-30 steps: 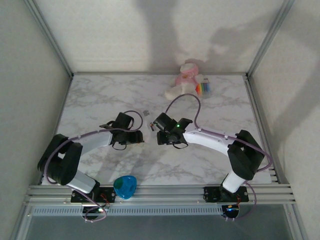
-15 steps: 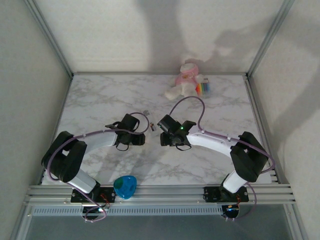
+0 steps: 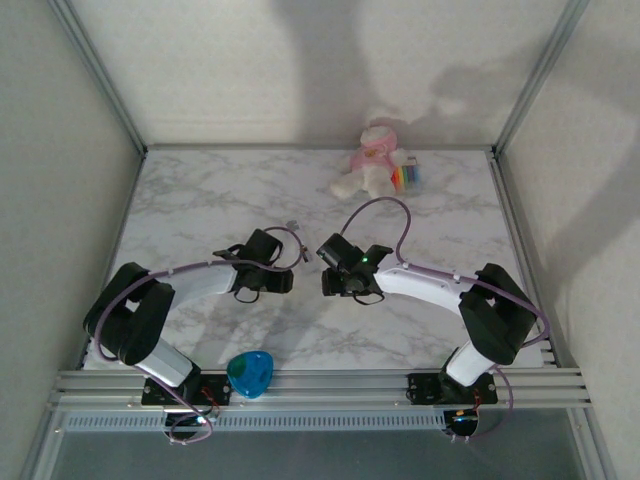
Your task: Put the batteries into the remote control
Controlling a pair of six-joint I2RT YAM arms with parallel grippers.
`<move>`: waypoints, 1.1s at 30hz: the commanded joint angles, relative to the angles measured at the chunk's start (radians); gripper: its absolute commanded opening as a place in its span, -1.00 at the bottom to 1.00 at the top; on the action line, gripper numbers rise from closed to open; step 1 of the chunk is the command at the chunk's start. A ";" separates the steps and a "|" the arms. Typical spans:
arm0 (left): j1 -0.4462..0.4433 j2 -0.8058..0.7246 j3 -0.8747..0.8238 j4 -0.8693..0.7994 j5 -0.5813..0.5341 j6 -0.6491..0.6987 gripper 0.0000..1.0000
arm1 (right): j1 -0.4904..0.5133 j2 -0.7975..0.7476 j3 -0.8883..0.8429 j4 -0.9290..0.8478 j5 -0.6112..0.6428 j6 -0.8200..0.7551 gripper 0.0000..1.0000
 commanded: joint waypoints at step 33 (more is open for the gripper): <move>-0.169 0.081 0.044 -0.064 -0.018 -0.139 -0.96 | -0.012 -0.024 -0.015 -0.005 0.015 0.015 0.21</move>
